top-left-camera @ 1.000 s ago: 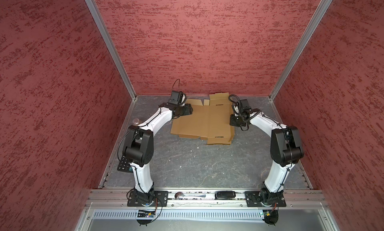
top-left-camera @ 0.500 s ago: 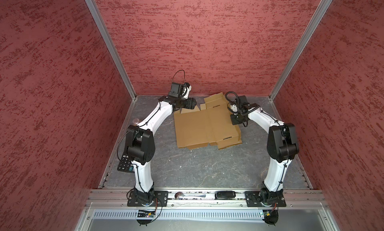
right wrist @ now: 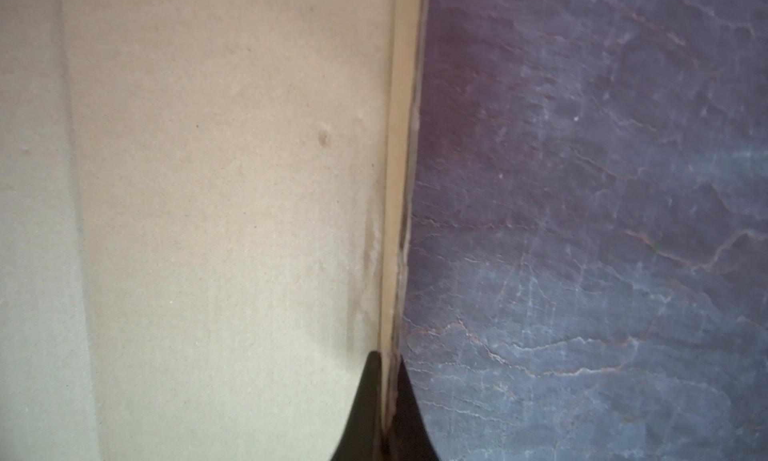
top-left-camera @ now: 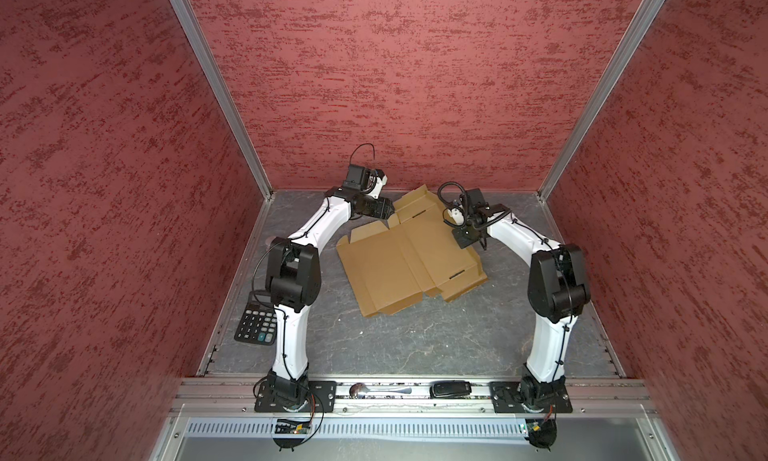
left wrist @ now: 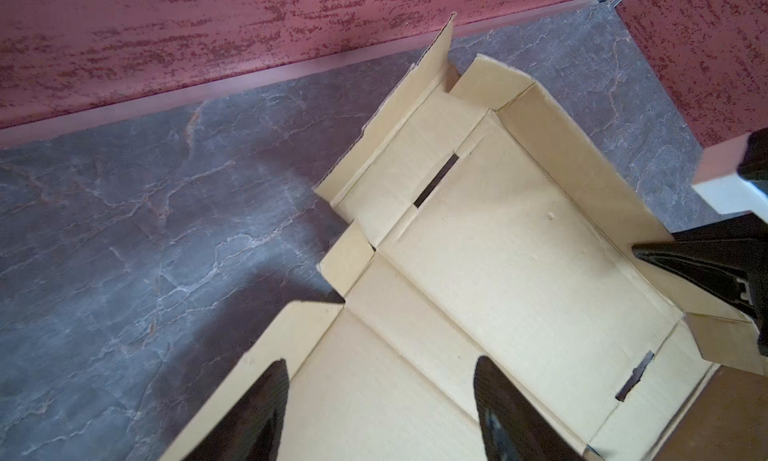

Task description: Fold the paper box

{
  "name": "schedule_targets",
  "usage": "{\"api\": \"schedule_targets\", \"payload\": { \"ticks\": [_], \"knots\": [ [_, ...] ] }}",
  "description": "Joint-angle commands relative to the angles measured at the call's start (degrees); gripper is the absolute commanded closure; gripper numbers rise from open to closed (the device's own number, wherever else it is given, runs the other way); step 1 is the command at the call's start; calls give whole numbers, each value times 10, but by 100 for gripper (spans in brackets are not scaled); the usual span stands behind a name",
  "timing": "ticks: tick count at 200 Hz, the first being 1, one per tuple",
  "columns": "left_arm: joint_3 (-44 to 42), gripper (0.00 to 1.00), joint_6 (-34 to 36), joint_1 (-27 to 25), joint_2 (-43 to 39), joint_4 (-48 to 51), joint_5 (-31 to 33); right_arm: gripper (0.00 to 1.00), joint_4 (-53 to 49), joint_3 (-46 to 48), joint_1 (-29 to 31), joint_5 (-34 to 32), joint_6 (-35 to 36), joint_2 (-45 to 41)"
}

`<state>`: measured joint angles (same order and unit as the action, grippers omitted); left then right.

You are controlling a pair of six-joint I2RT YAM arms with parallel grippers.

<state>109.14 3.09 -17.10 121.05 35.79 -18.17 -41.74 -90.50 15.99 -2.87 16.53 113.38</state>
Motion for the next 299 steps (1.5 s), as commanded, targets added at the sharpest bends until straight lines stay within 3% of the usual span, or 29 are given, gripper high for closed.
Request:
{"api": "schedule_targets", "payload": {
  "ticks": [1,95,161,299],
  "knots": [
    [32,29,13,8,22,10,-15,97,21,-21,11,7,38,-1],
    [159,31,26,17,127,41,-17,97,22,-32,48,35,63,-22],
    [163,36,31,15,134,28,20,97,16,-26,68,38,62,-33],
    [103,74,7,23,109,-17,47,96,27,-10,73,49,56,-55]
  ]
}}
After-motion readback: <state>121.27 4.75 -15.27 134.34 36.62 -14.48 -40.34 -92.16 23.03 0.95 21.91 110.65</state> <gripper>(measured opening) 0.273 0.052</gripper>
